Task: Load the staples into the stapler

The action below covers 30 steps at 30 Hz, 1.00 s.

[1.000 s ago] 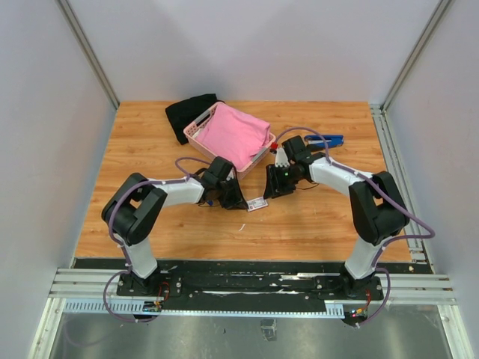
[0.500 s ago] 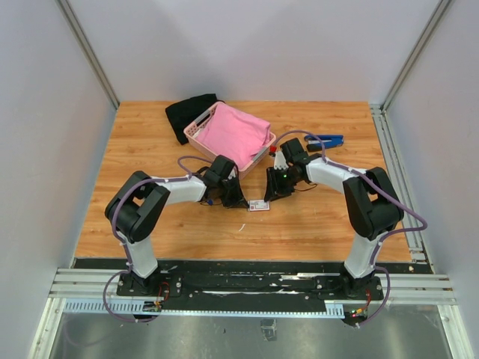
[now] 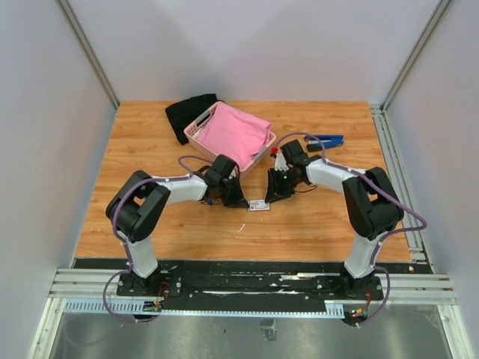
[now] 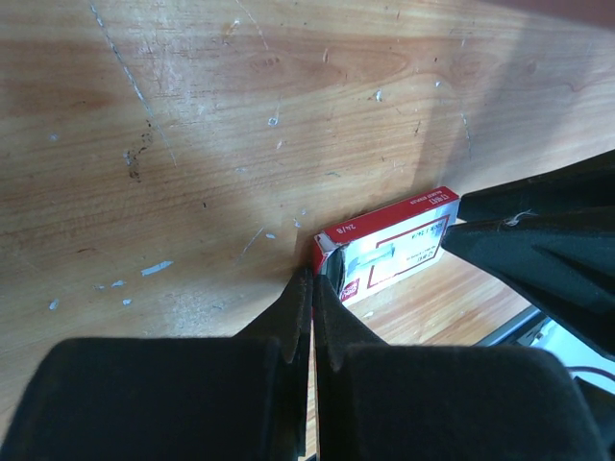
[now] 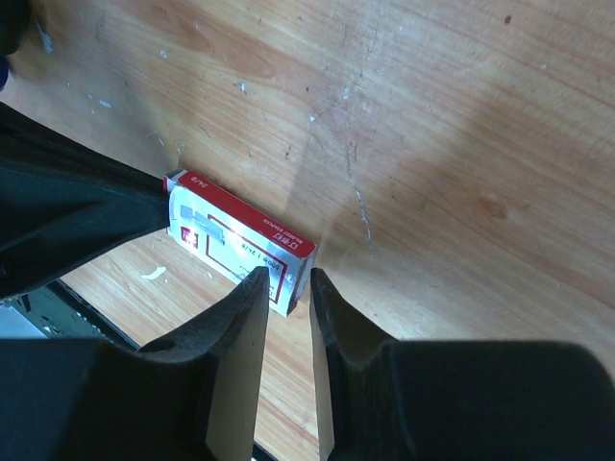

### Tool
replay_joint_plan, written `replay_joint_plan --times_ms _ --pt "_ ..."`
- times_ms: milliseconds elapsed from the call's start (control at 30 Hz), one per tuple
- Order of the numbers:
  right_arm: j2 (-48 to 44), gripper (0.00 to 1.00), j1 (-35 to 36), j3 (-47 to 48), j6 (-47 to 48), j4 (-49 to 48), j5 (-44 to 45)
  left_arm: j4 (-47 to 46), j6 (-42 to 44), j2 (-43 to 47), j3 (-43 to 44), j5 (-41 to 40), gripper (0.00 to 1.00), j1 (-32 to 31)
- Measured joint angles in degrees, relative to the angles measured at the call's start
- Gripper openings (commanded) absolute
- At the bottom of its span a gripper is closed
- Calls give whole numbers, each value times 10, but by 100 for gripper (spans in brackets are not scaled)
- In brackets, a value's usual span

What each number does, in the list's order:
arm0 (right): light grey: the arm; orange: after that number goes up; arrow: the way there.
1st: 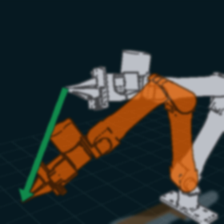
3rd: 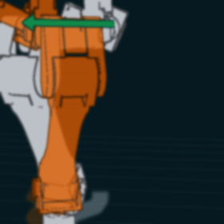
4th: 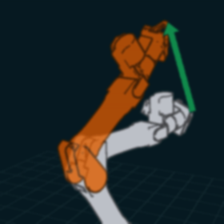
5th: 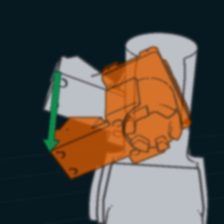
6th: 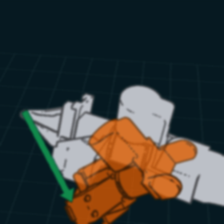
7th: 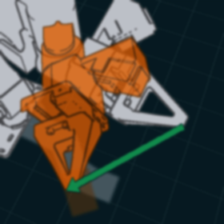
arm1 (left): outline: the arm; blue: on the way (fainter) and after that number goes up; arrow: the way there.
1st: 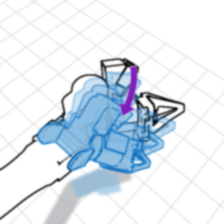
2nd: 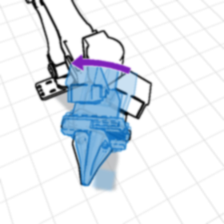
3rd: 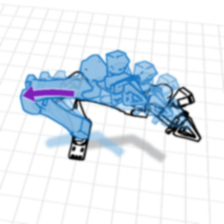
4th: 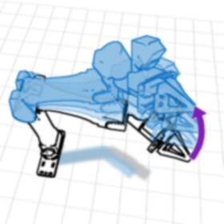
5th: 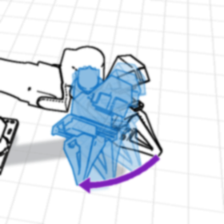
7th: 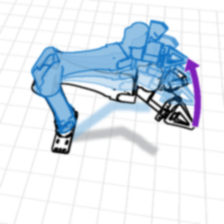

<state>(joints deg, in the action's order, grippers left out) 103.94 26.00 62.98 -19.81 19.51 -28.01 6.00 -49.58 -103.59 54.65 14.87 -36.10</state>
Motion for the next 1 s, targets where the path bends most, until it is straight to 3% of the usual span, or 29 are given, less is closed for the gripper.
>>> replay_joint_plan --times_ms 433,633,1000 --pt "8 16 0 -18 -19 -11 -20 1 -4 -3 3 0 0 0" --pt "10 0 -3 -18 -28 -17 -26 2 -4 -3 4 0 0 0" --pt "10 0 -5 -16 -31 -14 -19 13 -9 -3 9 -11 0 0"
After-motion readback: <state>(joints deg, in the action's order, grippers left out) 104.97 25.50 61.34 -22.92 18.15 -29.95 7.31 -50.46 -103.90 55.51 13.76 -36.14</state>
